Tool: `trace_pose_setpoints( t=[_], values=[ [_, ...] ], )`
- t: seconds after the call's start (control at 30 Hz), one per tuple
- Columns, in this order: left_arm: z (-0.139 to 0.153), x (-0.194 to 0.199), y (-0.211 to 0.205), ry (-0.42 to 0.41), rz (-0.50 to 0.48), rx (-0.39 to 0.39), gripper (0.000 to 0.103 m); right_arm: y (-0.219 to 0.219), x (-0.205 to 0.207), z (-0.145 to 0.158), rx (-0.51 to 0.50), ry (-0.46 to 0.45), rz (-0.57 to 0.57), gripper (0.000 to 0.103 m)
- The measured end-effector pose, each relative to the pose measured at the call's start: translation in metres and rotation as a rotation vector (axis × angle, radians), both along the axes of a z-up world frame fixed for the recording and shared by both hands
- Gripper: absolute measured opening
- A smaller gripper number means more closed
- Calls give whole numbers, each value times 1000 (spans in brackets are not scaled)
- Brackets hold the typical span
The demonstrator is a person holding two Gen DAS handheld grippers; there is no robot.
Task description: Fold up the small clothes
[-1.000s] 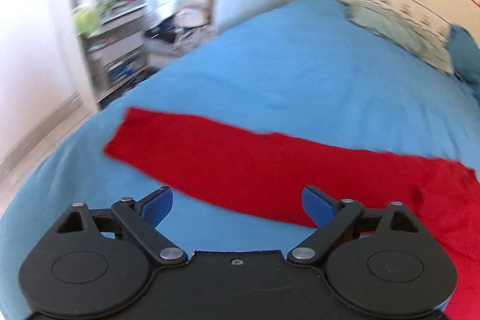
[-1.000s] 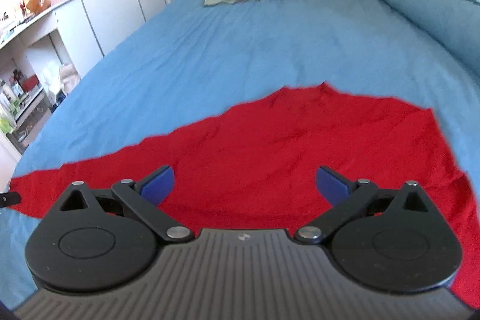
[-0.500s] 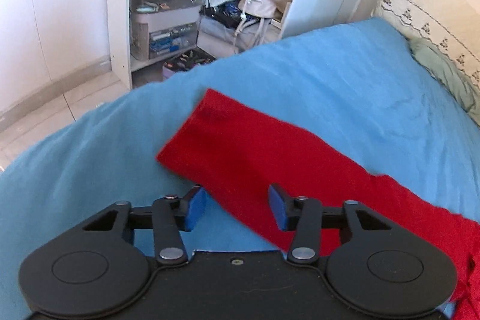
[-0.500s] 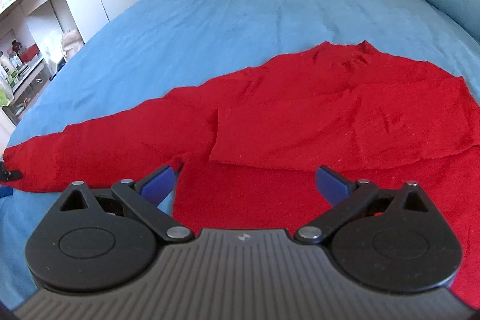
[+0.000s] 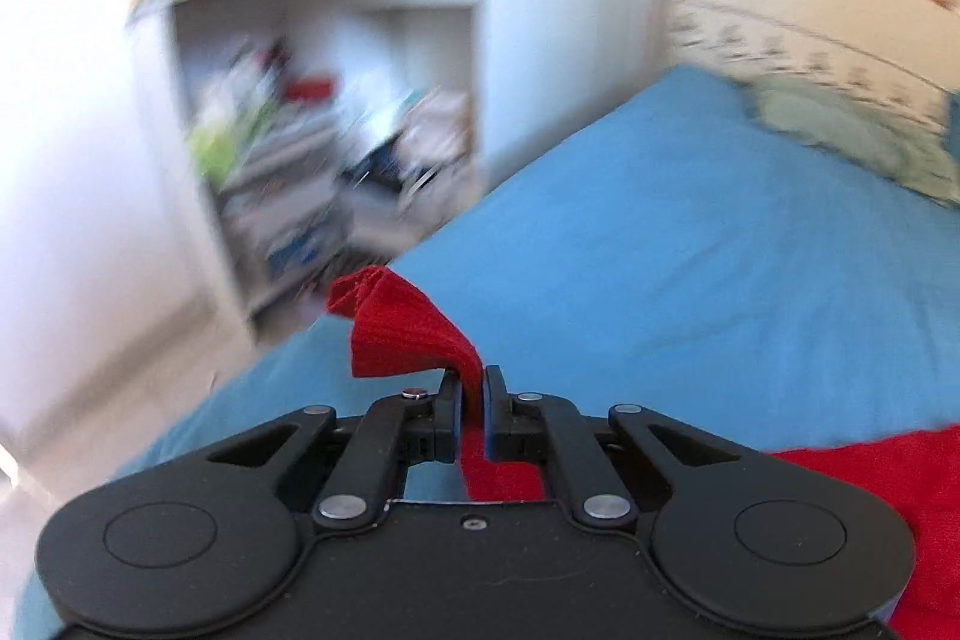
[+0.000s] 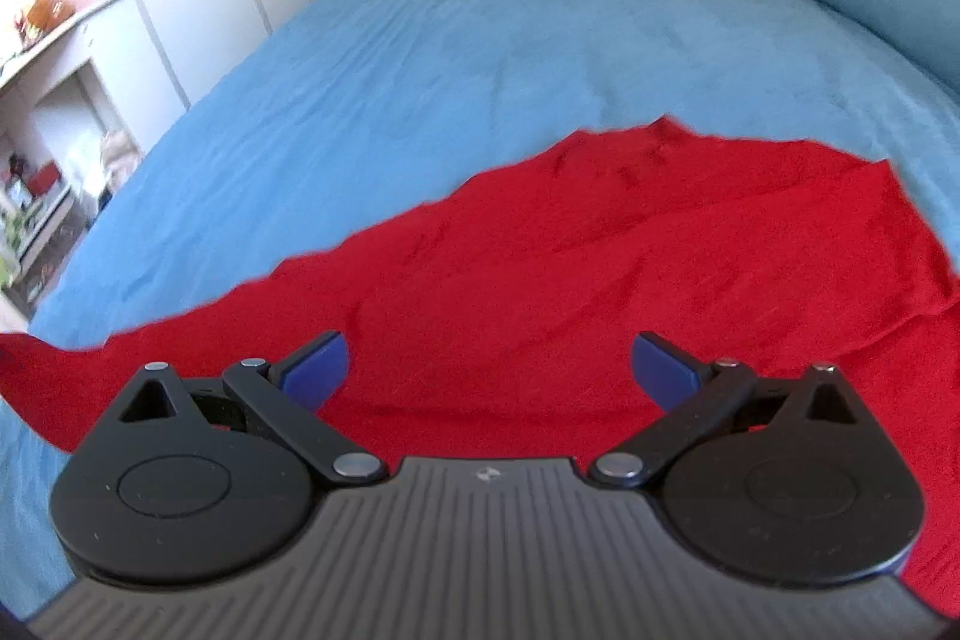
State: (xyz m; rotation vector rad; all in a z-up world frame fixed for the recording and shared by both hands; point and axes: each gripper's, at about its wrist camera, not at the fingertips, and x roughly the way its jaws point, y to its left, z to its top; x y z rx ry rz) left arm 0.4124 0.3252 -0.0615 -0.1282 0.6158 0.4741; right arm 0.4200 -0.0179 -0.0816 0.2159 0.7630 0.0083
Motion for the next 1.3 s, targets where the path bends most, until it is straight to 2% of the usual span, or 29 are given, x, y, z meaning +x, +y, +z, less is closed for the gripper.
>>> trace_pose_setpoints(
  t=[0.2,0.33,0.5,0.7,0.83,0.93,0.97,1.0,1.03,1.07,1.1,1.23,1.3],
  values=[
    [56,34,-137,-78,-267,68,6,-77,6,27,7,-20,-63,103],
    [56,57,-241,-61,-461,52,6,-137,7,40,-11,-38,-99,103],
    [13,71,-360,26,-642,10,6,-218,4,44,-33,-43,-130,103],
    [-73,76,-457,209,-739,15,6,-298,-5,19,-36,-6,-147,103],
    [-106,74,-486,288,-729,31,8,-325,-9,-5,-8,38,-158,103],
    [-111,73,-491,290,-726,54,10,-337,-13,-18,18,66,-154,103],
    [-110,74,-492,291,-725,56,17,-339,-13,-21,25,73,-147,103],
    [-108,74,-491,295,-729,50,31,-339,-13,-23,31,77,-139,103],
    [-106,72,-489,297,-737,38,40,-335,-10,-23,37,80,-132,103],
    [-103,69,-484,296,-735,35,59,-336,-9,-22,45,80,-120,103],
    [-100,65,-480,290,-727,42,70,-332,-7,-19,53,78,-111,103],
    [-83,48,-451,286,-687,55,72,-321,8,-8,106,79,-37,103],
    [-80,42,-429,303,-642,44,73,-308,20,-8,121,133,15,103]
  ],
)
